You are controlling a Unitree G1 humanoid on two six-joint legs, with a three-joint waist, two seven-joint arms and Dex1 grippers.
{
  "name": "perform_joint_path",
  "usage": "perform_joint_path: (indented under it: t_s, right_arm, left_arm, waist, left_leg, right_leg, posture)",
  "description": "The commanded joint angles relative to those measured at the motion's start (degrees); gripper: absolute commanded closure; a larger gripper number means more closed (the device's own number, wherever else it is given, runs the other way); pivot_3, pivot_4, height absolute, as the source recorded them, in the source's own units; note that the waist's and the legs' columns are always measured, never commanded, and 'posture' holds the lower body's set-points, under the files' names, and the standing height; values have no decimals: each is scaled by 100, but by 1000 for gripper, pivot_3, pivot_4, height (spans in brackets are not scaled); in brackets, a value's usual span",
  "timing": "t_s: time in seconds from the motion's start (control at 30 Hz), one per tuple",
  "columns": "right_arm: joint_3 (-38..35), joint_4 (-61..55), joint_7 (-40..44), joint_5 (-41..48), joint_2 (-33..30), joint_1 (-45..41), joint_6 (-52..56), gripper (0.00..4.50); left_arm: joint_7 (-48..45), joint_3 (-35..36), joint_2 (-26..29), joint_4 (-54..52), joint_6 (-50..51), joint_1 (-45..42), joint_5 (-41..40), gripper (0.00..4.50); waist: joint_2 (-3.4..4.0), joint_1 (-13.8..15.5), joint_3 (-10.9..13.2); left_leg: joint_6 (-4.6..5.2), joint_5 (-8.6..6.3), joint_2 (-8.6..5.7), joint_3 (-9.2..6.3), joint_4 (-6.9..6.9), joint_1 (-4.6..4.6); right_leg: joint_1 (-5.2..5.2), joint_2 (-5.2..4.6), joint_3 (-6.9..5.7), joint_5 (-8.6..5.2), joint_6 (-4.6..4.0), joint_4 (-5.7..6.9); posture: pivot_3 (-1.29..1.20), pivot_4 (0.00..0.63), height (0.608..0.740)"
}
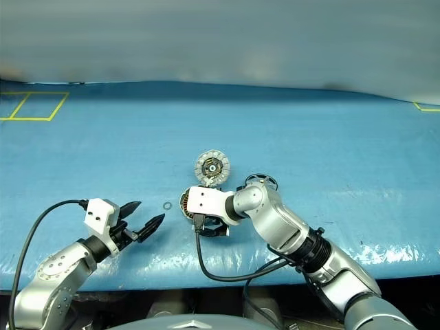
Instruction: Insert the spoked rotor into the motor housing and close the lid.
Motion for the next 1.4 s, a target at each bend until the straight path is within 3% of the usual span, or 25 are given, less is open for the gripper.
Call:
perform_joint_path:
  t_s: [0.03,0.2,0.33,0.53,0.67,0.83,1.0,1.4]
  right_arm:
    - [-481,-588,-56,292,-6,-182,318,639]
    - [-1050,-1148,-231,726,4,-121,683,639]
    - [-1540,-1274,-736,1056,403,224,652,639]
    - [-1486,-872,-1738,1011,1128,693,387,639]
    - [-1558,-939,-2074,1202,1523,1101,7,639]
    - [-1860,-1168,-1861,1703,1399,1750,-792,639]
    - [-2046,-1122,-1791,1716,856,2303,-1389,639]
    - [-2394,-1190,-2276,1861,667,2821,-1448,639]
  left_arm:
    - [-81,-3,35,-127,-67,-42,-30,0]
    - [-133,25,47,-134,-78,-34,-27,0]
    - [-144,79,-2,-162,-362,11,57,0]
    - [57,-23,-105,-12,-1146,277,631,0]
    - [-62,-38,-73,19,-934,268,478,0]
    - [-307,-30,96,63,-508,-19,175,0]
    - [-423,-187,277,377,-238,-469,272,0]
    - [-367,-464,370,891,346,-1221,432,0]
  waist:
    - [0,-8,1]
    - [0,-11,1]
    - [-1,-16,1]
    - [0,-27,2]
    - [0,-12,1]
    - [-1,-12,1]
    - [0,-16,2]
    - [0,-18,3]
  left_leg:
    - [0,0,0,0,0,-3]
    - [0,0,0,-1,-2,-4]
    - [0,0,0,-3,-5,-4]
    - [-1,0,1,1,-10,-4]
    - [-1,0,3,1,-9,-5]
    - [-1,0,5,1,-6,-6]
    - [-1,1,-1,3,-2,-3]
    - [-2,1,-2,2,-4,-4]
  right_leg:
    - [-3,0,1,2,-1,0]
    - [-5,4,-1,3,3,0]
    - [-5,12,-2,1,6,0]
    - [-10,12,3,4,2,1]
    - [-9,9,5,-2,6,1]
    - [-4,2,3,-12,18,-3]
    - [-2,9,4,-13,21,-3]
    - [-3,23,5,1,41,1]
  posture:
    - [0,150,740]
    - [0,150,740]
    - [0,150,740]
    - [0,150,740]
    - [0,150,740]
    - [0,150,740]
    - [0,150,740]
    - [0,150,740]
